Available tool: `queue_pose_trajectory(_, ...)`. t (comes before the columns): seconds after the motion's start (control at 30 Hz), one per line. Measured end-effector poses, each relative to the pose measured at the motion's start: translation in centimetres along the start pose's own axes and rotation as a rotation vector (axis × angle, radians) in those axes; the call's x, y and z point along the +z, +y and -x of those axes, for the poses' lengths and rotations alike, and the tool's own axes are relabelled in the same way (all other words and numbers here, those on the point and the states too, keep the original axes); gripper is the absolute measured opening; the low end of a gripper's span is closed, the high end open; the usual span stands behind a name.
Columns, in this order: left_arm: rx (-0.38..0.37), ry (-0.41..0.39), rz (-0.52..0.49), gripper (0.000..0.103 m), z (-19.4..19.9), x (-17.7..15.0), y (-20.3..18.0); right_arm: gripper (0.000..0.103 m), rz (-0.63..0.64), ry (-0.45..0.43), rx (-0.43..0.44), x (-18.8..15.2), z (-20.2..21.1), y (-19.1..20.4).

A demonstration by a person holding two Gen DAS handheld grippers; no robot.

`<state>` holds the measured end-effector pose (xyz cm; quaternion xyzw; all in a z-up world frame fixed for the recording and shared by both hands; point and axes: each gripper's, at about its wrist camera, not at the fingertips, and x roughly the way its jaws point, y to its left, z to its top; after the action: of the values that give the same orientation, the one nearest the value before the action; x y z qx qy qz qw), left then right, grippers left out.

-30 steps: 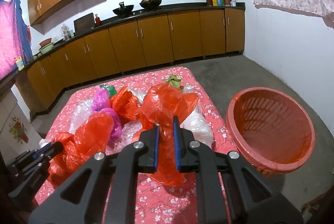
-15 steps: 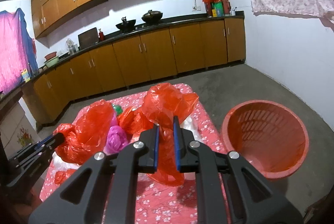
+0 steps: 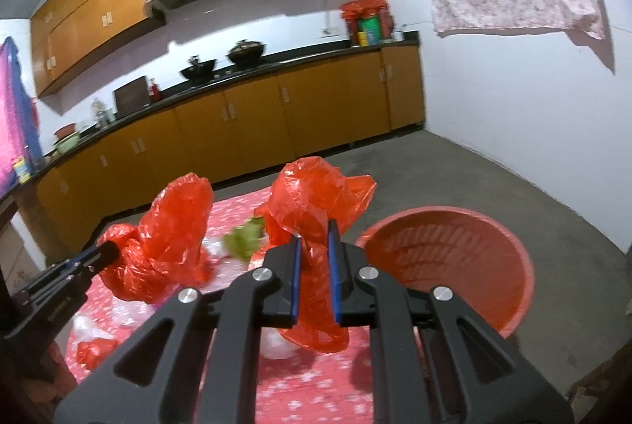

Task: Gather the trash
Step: 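Carry both red bags to the orange basket and release them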

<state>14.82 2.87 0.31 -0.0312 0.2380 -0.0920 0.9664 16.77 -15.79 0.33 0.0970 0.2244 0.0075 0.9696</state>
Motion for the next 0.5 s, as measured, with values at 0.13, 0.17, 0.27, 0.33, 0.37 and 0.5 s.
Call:
queue_pose_trajectory(0.13,-0.059,0.015,-0.031,0.011,-2.2,0.4,-3.4,0.013,-0.042,0.004,-0.075,0.2,-0.5,-3.8)
queue_pose_trajectory(0.17,-0.076,0.022,-0.039,0.011,-2.9,0.5,-4.2,0.013,-0.048,0.005,-0.088,0.2,-0.7,-4.5)
queue_pose_trajectory(0.27,-0.123,0.043,-0.056,0.011,-4.7,0.7,-6.6,0.013,-0.082,0.006,-0.142,0.4,-1.3,-7.4)
queue_pose_trajectory(0.33,-0.148,0.056,-0.065,0.011,-5.6,0.5,-7.6,0.013,-0.098,0.006,-0.163,0.6,-1.8,-8.7)
queue_pose_trajectory(0.37,-0.159,0.064,-0.07,0.011,-6.2,0.6,-8.2,0.013,-0.107,0.007,-0.175,0.5,-2.0,-9.4)
queue_pose_trajectory(0.5,-0.203,0.098,-0.089,0.011,-8.4,0.5,-10.7,0.013,-0.13,0.013,-0.209,0.5,-3.2,-11.7)
